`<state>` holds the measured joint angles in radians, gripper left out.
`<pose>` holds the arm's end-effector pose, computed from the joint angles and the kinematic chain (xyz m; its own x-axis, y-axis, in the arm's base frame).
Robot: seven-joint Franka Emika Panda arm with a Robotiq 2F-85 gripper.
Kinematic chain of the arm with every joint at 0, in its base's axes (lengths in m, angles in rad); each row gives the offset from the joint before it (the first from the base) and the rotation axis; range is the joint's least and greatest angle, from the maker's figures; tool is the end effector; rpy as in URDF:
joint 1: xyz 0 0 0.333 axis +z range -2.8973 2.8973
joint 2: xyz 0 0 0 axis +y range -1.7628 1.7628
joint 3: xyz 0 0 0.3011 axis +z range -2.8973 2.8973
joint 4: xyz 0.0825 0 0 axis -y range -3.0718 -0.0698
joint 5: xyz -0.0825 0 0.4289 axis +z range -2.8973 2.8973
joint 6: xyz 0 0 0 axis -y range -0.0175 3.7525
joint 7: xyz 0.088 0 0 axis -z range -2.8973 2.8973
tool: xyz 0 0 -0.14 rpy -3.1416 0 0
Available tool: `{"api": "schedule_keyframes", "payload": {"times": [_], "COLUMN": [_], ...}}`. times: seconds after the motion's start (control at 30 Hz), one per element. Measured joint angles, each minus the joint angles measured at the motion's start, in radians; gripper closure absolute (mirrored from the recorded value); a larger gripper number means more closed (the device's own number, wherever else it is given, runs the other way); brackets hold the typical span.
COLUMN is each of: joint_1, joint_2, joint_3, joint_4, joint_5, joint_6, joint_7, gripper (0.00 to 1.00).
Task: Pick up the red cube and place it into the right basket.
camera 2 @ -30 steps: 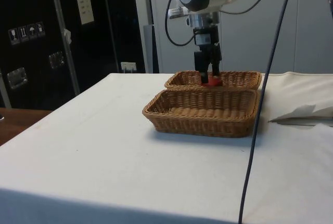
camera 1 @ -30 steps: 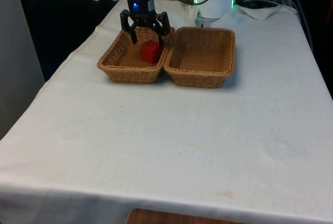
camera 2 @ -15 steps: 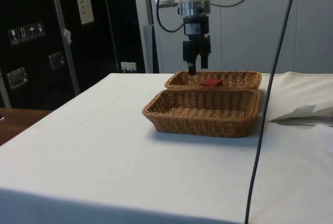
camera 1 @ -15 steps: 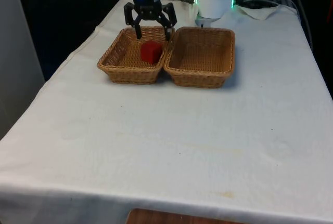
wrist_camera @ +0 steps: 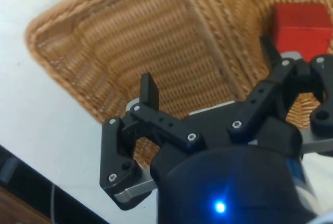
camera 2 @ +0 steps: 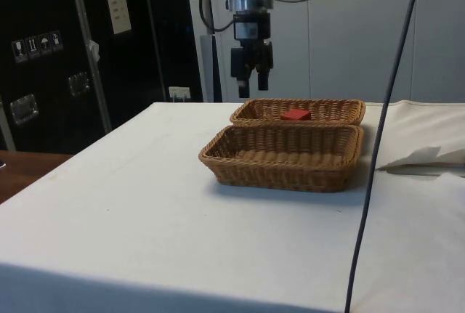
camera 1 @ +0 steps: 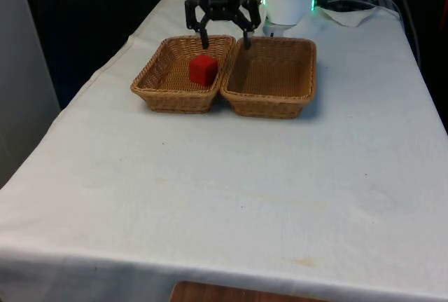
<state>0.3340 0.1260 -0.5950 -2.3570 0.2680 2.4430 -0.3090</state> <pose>0.5149 -0.1389 0.2011 0.9878 -0.1555 0.0095 -0.1538 -0.9830 -0.1000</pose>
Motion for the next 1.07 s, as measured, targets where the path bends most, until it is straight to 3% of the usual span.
{"api": "schedule_keyframes", "payload": {"times": [0.17, 0.37, 1.07], "joint_1": [0.003, 0.004, 0.004], "joint_2": [-0.010, -0.012, -0.006], "joint_3": [0.035, 0.055, 0.075], "joint_4": [0.017, 0.026, 0.022], "joint_5": [-0.001, -0.001, -0.001], "joint_6": [-0.006, -0.006, 0.038], "joint_7": [0.025, 0.031, -0.084], "gripper": [0.00, 0.00, 0.00]}}
